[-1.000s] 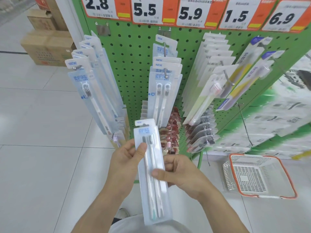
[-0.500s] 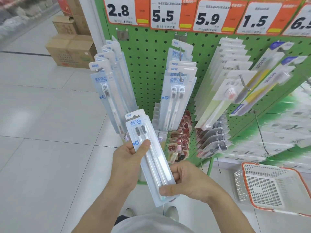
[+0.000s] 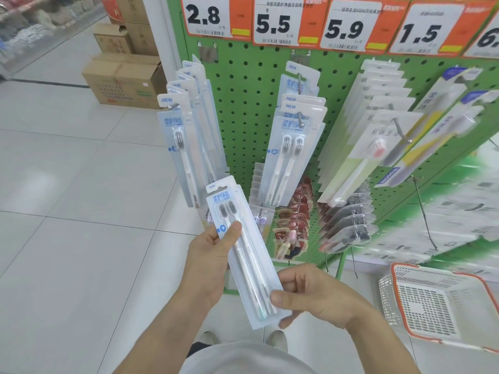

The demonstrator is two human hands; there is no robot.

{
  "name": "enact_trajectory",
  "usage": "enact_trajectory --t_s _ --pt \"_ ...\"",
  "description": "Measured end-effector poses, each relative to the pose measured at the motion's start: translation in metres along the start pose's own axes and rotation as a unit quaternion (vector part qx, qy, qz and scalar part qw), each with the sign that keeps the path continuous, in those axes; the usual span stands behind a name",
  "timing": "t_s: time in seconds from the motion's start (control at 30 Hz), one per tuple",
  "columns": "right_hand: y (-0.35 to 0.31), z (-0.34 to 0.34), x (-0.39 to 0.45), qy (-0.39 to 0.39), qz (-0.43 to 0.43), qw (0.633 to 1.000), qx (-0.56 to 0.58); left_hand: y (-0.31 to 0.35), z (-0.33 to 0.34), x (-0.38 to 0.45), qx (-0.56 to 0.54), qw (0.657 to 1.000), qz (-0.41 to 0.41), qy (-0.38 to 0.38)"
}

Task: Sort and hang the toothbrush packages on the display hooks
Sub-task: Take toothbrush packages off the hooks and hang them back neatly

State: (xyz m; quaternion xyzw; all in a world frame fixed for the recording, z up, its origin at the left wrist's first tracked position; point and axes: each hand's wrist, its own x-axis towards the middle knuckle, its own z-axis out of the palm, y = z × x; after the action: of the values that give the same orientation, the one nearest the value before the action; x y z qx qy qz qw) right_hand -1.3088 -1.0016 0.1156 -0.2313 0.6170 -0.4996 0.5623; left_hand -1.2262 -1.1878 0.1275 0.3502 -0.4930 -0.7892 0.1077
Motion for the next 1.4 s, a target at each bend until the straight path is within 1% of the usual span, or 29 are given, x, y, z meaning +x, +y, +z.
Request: enact_trajectory --t_s 0.07,0.13,0.23,0.3,0.33,0.37,0.43,0.47,0.5,0.53,0.6,0.7,0.73,0.77,0.83,0.9,1.0,1.1,1.17,1.3,1.4 --pt "0.003 0.002 0.003 0.024 -0.033 0.999 -0.003 0.000 -0.001 -0.001 -0.005 1.000 -0.002 -0.023" --pt "0.003 0.006 0.006 0.067 -0.065 0.996 0.016 -0.003 -0.002 -0.002 0.005 0.999 -0.007 -0.033" --pt "0.003 0.012 0.011 0.147 -0.101 0.984 0.013 -0.011 0.001 -0.003 0.039 0.999 0.005 0.020" --pt "0.003 0.016 0.012 0.212 -0.105 0.969 -0.063 -0.014 0.004 -0.004 0.067 0.995 0.031 0.065" --pt "0.004 0.018 0.012 0.252 -0.106 0.954 -0.120 -0.014 0.005 -0.006 0.078 0.993 0.045 0.074" --pt "0.005 0.021 0.012 0.286 -0.117 0.935 -0.174 -0.014 0.005 -0.008 0.084 0.993 0.058 0.067" --pt "0.006 0.025 0.011 0.322 -0.168 0.895 -0.259 -0.013 0.008 -0.013 0.079 0.995 0.066 0.011" --pt "0.008 0.027 0.011 0.321 -0.195 0.879 -0.293 -0.013 0.010 -0.015 0.077 0.995 0.064 -0.016" --pt "0.010 0.028 0.011 0.315 -0.211 0.869 -0.319 -0.013 0.011 -0.015 0.074 0.995 0.065 -0.024" --pt "0.011 0.029 0.010 0.306 -0.216 0.865 -0.333 -0.014 0.011 -0.014 0.069 0.995 0.066 -0.016" --pt "0.012 0.029 0.008 0.293 -0.214 0.872 -0.328 -0.014 0.008 -0.010 0.056 0.997 0.060 0.007" --pt "0.012 0.029 0.006 0.326 -0.208 0.876 -0.288 -0.014 0.002 -0.007 0.040 0.999 0.025 -0.003" --pt "0.011 0.027 0.005 0.332 -0.191 0.886 -0.261 -0.014 0.001 -0.006 0.038 0.999 0.016 -0.004" --pt "0.010 0.025 0.004 0.322 -0.158 0.906 -0.224 -0.013 0.001 -0.007 0.035 0.999 0.008 -0.006" --pt "0.008 0.021 0.003 0.266 -0.080 0.949 -0.147 -0.010 0.001 -0.007 0.023 1.000 -0.007 -0.016" --pt "0.011 0.019 0.003 0.224 -0.056 0.970 -0.082 -0.009 0.001 -0.006 0.023 0.999 -0.018 -0.016" --pt "0.017 0.015 0.002 0.192 -0.065 0.979 -0.025 -0.008 0.000 -0.005 0.028 0.999 -0.038 -0.001" --pt "0.017 0.006 -0.006 0.109 -0.060 0.992 -0.009 -0.010 -0.001 -0.003 0.027 0.998 -0.056 0.005" --pt "0.017 -0.003 -0.010 0.086 -0.058 0.995 -0.002 -0.012 -0.001 -0.001 0.015 0.998 -0.062 0.010" --pt "0.022 -0.014 -0.015 0.105 -0.066 0.989 0.075 -0.016 -0.002 0.004 0.011 0.998 -0.054 0.009" --pt "0.025 -0.017 -0.017 0.133 -0.042 0.987 0.076 -0.021 -0.001 0.004 0.024 0.998 -0.050 -0.013"
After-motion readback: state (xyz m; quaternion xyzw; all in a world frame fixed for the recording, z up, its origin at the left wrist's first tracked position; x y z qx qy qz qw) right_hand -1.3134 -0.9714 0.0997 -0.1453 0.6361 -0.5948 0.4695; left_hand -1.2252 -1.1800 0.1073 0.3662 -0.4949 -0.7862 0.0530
